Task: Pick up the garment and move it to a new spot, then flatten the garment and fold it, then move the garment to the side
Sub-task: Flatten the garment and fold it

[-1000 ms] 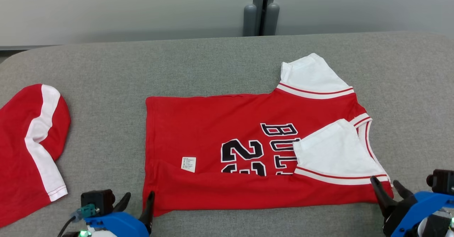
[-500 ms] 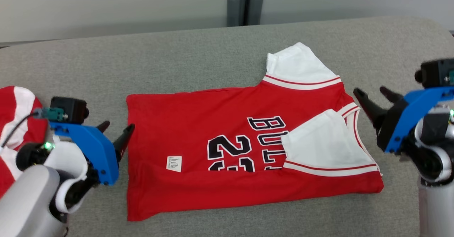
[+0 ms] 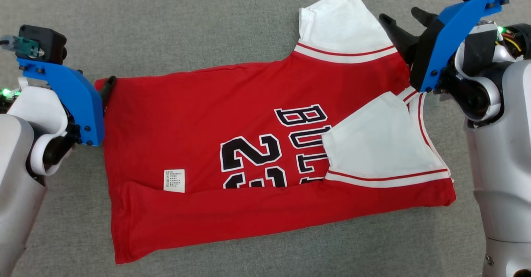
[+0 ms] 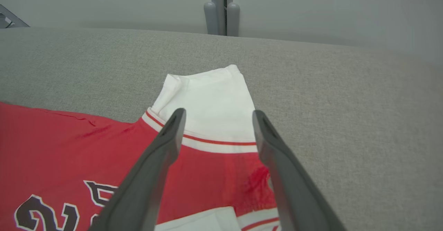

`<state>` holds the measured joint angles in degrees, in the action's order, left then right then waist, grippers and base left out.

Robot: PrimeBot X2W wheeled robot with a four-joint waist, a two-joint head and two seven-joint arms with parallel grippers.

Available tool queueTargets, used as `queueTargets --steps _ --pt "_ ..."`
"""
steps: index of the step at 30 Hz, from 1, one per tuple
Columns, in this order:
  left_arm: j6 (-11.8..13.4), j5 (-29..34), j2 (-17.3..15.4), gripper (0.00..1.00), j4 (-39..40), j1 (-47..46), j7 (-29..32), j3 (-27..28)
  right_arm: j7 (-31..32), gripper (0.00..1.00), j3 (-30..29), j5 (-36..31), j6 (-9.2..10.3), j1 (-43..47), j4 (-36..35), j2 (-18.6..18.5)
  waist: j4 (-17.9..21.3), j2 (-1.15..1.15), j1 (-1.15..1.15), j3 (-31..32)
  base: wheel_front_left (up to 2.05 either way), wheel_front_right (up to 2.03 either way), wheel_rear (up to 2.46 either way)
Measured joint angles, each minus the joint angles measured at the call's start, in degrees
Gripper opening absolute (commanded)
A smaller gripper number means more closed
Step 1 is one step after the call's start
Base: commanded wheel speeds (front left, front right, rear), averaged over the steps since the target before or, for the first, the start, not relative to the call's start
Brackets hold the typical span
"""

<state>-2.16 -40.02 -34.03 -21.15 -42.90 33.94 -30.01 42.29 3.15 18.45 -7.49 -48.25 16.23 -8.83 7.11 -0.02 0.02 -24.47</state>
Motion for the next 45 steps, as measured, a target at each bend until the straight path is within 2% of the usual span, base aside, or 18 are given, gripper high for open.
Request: queueTargets --steps 6,13,14,15,16,22,28,33,43,44,45 --pt "-0.93 -0.42 0.54 1.00 -2.81 -2.02 0.62 -0.41 -2.65 1.00 2.45 2.02 0.00 -2.20 3.34 -0.67 0.39 0.00 -0.01 -3.18 0.00 0.00 0.00" --pt "-1.40 -2.02 0.47 1.00 -2.80 -2.33 2.23 -0.25 -4.09 1.00 3.60 3.87 0.00 -2.79 5.89 -1.82 0.15 0.00 -0.02 -3.89 0.00 0.00 0.00" --pt "-1.42 -2.52 0.48 0.63 -2.65 -2.33 2.96 -0.29 -4.13 1.00 3.64 3.89 0.00 -2.94 6.32 -1.97 0.11 0.00 -0.03 -3.99 0.00 0.00 0.00" --pt "-1.41 -2.96 0.49 0.40 -2.40 -2.38 3.75 -0.31 -4.15 1.00 3.65 3.90 0.00 -3.21 6.61 -2.18 0.03 0.01 -0.03 -4.14 0.00 0.00 0.00" --pt "-1.38 -3.25 0.49 0.00 -2.10 -2.39 4.39 -0.35 -4.21 1.00 3.55 3.91 0.00 -3.53 6.89 -2.40 -0.10 0.02 -0.03 -4.29 0.00 0.00 0.00" --pt "-1.09 -2.82 1.10 0.00 0.66 -2.31 4.03 -1.13 -3.99 1.00 3.28 3.38 0.00 -6.77 9.53 -3.53 -1.42 0.02 -0.03 -5.75 0.00 0.00 0.00" --pt "-1.98 -0.89 2.97 0.00 3.28 -3.25 0.88 -2.87 -5.66 1.00 -0.99 -2.91 0.00 -13.77 15.69 -5.59 -4.52 0.02 -0.03 -7.99 0.00 0.00 0.00" --pt "-2.96 -0.23 5.54 0.00 4.31 -5.09 -1.20 -4.56 -5.95 1.00 -4.26 -8.12 0.00 -17.22 21.18 -5.49 -8.13 0.02 -0.02 -10.10 0.00 0.00 0.00" --pt "-4.25 -0.75 8.88 0.00 4.16 -7.57 -4.91 -6.50 -5.55 1.00 -7.30 -13.40 0.00 -20.06 25.75 -5.71 -13.18 0.02 -0.03 -13.49 0.00 0.00 0.00" --pt "-4.37 -0.76 8.87 0.00 4.11 -7.71 -5.14 -6.73 -5.38 0.62 -7.25 -13.71 0.00 -20.12 26.02 -5.76 -13.27 0.03 -0.03 -13.56 0.00 0.00 0.00" --pt "-4.38 -0.81 8.82 0.00 4.08 -7.73 -5.33 -6.90 -5.28 0.36 -7.23 -13.95 0.00 -20.26 26.19 -5.78 -13.27 0.02 -0.02 -13.55 0.00 0.00 0.00"
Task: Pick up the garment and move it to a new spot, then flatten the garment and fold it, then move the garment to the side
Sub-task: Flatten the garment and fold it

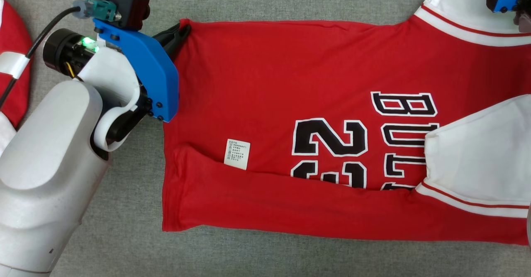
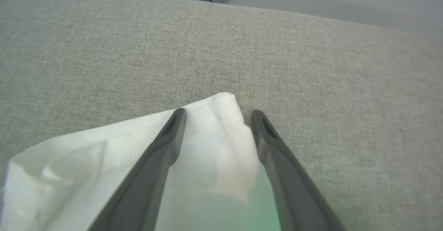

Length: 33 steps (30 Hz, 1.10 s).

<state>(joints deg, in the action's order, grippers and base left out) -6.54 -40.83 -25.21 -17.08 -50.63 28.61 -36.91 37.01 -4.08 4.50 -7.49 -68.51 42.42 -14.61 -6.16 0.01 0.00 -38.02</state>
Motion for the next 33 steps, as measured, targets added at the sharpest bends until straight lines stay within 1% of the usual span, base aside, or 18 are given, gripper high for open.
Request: queueTargets --steps 1,3,5,12,15,18,21,26,30,33 --pt "-0.01 -0.03 0.00 0.00 -0.04 -0.04 -0.11 -0.11 0.07 0.00 -0.02 -0.04 0.00 -0.07 0.11 0.01 0.05 0.00 0.00 0.01 0.00 0.00 0.00" --pt "-0.08 0.01 -0.33 0.00 -0.30 -0.05 -0.87 -0.37 0.31 0.00 0.14 -0.13 0.00 -0.07 0.26 0.16 0.31 0.00 0.00 0.10 0.00 0.00 0.00" --pt "-0.04 0.15 -0.85 0.00 -0.75 -0.03 -1.72 -0.32 -0.88 0.00 0.62 -0.14 -0.01 -0.01 -0.03 0.25 0.73 0.00 0.00 0.25 0.00 0.00 0.00" --pt "2.53 1.56 -0.73 0.00 -3.03 1.38 -7.34 0.96 -7.50 0.00 2.50 2.43 -0.01 0.69 -0.92 0.41 2.02 -0.01 0.02 2.16 0.00 0.00 0.00" --pt "2.61 1.48 -0.71 0.00 -3.80 2.58 -9.66 1.31 -9.38 0.00 4.03 4.81 0.00 1.88 -1.44 0.54 2.36 -0.02 0.02 3.57 0.00 0.00 0.00" --pt "2.10 1.03 -0.99 0.00 -3.77 4.56 -12.26 1.40 -11.58 0.00 5.49 7.92 0.00 4.17 -3.03 0.45 2.67 -0.02 0.02 5.21 0.00 0.00 0.00" --pt "1.46 1.21 -1.62 0.00 -3.44 6.84 -15.28 1.13 -13.36 0.00 6.99 11.93 0.00 7.69 -5.86 -0.02 2.92 -0.02 0.01 7.03 0.00 0.00 0.00" --pt "0.66 1.62 -2.00 0.00 -2.18 11.10 -21.63 0.62 -13.56 0.00 8.64 19.72 0.00 15.21 -12.01 -0.74 3.66 -0.02 0.00 10.02 0.00 0.00 0.00" --pt "0.63 2.04 -2.16 0.00 -1.41 14.52 -25.55 0.22 -12.91 0.00 8.66 23.57 0.00 22.42 -18.59 -2.48 4.21 -0.02 0.00 12.18 0.00 0.00 0.00" --pt "0.71 2.45 -2.61 0.00 -0.97 16.81 -29.02 0.36 -12.36 0.00 7.02 25.72 0.00 28.12 -23.49 -3.30 4.58 -0.01 0.00 13.68 0.00 0.00 0.00"
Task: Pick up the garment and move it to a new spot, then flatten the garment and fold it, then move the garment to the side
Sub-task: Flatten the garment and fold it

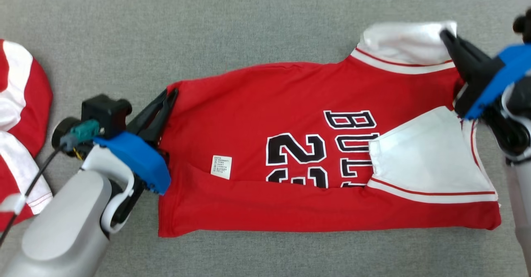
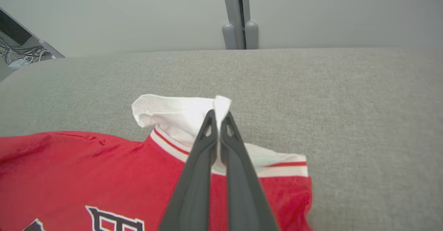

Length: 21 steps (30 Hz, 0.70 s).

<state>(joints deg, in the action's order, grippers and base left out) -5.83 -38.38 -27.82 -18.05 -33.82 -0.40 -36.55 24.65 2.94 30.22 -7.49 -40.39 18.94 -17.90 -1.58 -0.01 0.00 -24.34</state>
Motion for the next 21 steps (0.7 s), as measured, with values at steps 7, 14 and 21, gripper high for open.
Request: queueTargets --steps 7,14,21 --pt "1.03 1.18 -1.13 0.00 -0.02 5.13 -5.89 0.05 3.00 0.00 -5.56 1.18 0.00 13.22 -10.67 0.84 0.89 0.00 -0.01 3.10 0.00 0.00 0.00" --pt "2.01 1.89 -1.14 0.00 -1.00 8.27 -8.76 -0.56 6.71 0.00 -9.25 1.37 0.00 23.76 -19.93 5.79 1.84 0.00 -0.01 5.29 0.00 0.00 0.00" --pt "3.02 2.66 -2.14 0.00 -1.83 10.71 -8.89 -1.55 11.95 0.00 -12.69 1.66 0.00 30.74 -27.24 9.56 2.83 0.01 -0.01 7.49 0.00 0.00 0.00"
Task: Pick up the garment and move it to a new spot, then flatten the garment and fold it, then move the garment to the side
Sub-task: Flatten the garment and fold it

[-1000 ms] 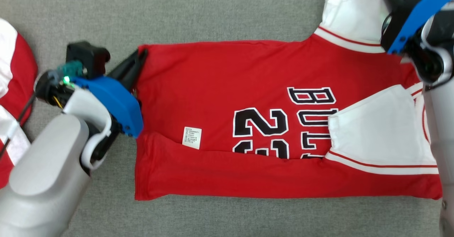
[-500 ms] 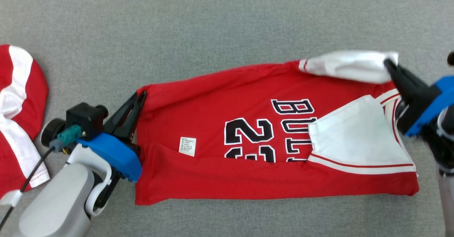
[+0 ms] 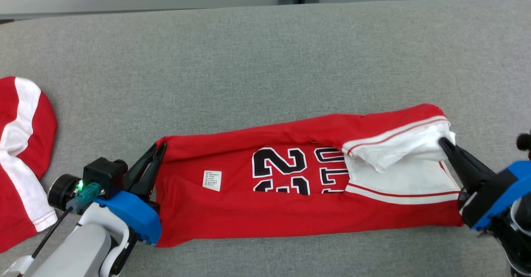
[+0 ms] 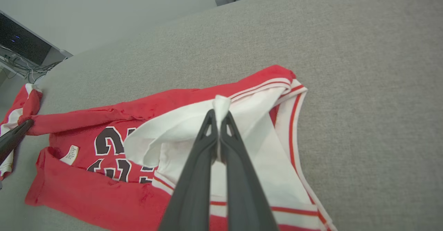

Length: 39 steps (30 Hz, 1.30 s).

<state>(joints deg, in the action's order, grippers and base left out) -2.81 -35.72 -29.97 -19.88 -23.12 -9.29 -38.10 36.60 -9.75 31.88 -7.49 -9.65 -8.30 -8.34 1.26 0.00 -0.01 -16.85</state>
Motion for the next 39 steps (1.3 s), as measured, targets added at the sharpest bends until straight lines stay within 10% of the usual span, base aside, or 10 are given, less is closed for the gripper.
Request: queueTargets --steps 10,12,13,15,31,39 --pt "1.40 1.46 -0.98 0.00 -1.23 2.20 0.24 -1.77 3.76 0.00 -2.46 -0.69 0.00 7.95 -5.23 3.67 0.86 0.00 0.01 2.39 0.00 0.00 0.00" --pt "2.20 1.47 -0.89 0.43 -1.18 2.65 0.70 -1.89 4.28 0.31 -2.24 -0.70 0.00 8.89 -5.20 4.22 0.89 0.00 0.01 2.72 0.00 0.00 0.00" --pt "2.60 1.46 -0.90 0.98 -1.19 2.91 0.81 -1.88 4.55 0.73 -2.09 -0.70 0.00 9.39 -5.05 4.41 0.89 0.00 0.01 2.89 0.00 0.00 0.00" --pt "3.42 1.23 -0.83 1.00 -1.30 3.30 0.60 -1.56 5.80 1.00 -1.81 -0.70 0.00 10.42 -4.47 4.71 0.84 0.00 0.01 3.20 0.00 0.00 0.00" --pt "10.46 -3.57 8.76 1.00 5.97 9.05 -5.65 12.81 -4.44 1.00 -1.58 -3.70 0.01 10.71 -2.75 5.37 -1.56 0.00 0.01 7.27 0.00 0.00 0.00" --pt "8.75 3.90 15.53 1.00 11.12 16.58 -5.70 21.59 -17.18 1.00 -2.63 -12.33 0.00 9.61 1.82 5.41 -3.10 0.00 0.01 10.12 0.00 0.00 0.00"
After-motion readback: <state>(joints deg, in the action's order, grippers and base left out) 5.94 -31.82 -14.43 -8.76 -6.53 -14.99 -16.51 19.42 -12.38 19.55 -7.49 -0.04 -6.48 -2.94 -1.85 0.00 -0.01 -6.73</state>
